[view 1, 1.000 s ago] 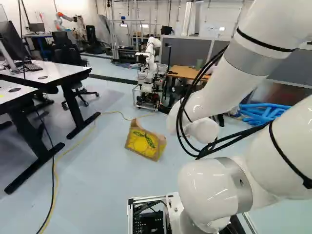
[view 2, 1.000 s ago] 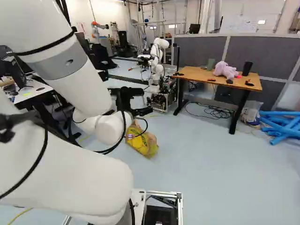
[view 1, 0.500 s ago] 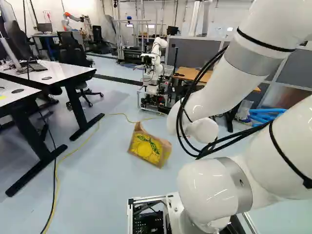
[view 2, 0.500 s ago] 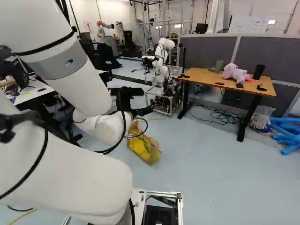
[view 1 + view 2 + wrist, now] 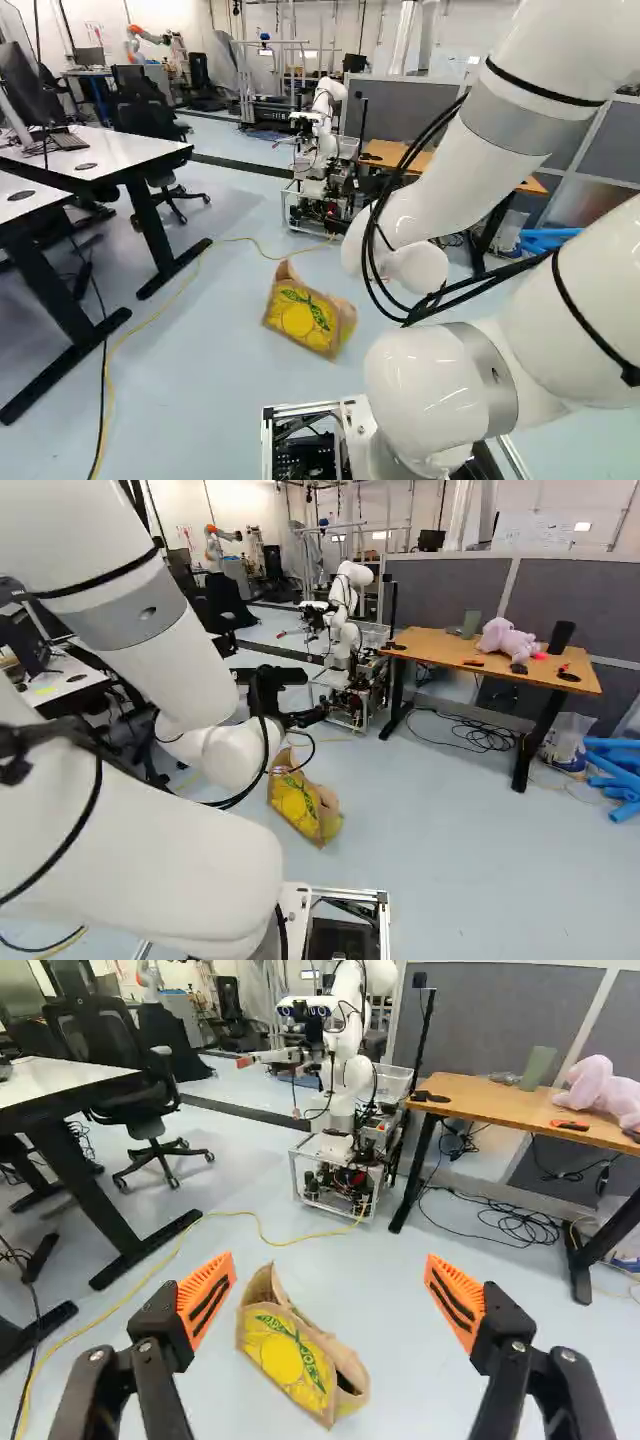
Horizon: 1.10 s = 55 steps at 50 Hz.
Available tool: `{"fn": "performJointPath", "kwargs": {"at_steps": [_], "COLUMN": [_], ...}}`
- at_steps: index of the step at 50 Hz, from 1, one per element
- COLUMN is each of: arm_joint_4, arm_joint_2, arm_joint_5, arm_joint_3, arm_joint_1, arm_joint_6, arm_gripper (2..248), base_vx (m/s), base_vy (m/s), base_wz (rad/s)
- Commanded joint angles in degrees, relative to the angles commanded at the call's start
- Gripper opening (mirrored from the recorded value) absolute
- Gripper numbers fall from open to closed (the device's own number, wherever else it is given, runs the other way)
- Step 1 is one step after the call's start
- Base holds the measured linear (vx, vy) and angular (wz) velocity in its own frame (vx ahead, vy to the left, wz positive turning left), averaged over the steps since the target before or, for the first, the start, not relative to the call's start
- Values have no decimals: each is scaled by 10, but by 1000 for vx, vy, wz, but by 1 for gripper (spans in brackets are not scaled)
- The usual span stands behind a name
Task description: Pick up the bag on the ground and place it on the table
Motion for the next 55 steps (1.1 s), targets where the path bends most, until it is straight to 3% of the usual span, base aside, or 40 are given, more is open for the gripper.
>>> {"fn": "performJointPath", "kwargs": {"at_steps": [21, 55], "arm_joint_4": [0, -14], "arm_joint_2": [-6, -48], "arm_joint_5": [0, -20], "arm_joint_3": [-5, -42], "arm_joint_1": [0, 0], "arm_joint_6": [0, 0], "arm_gripper": [247, 247], "base_vx": [117, 1], "base_vy": [0, 0], "base_wz": [-3, 0]}}
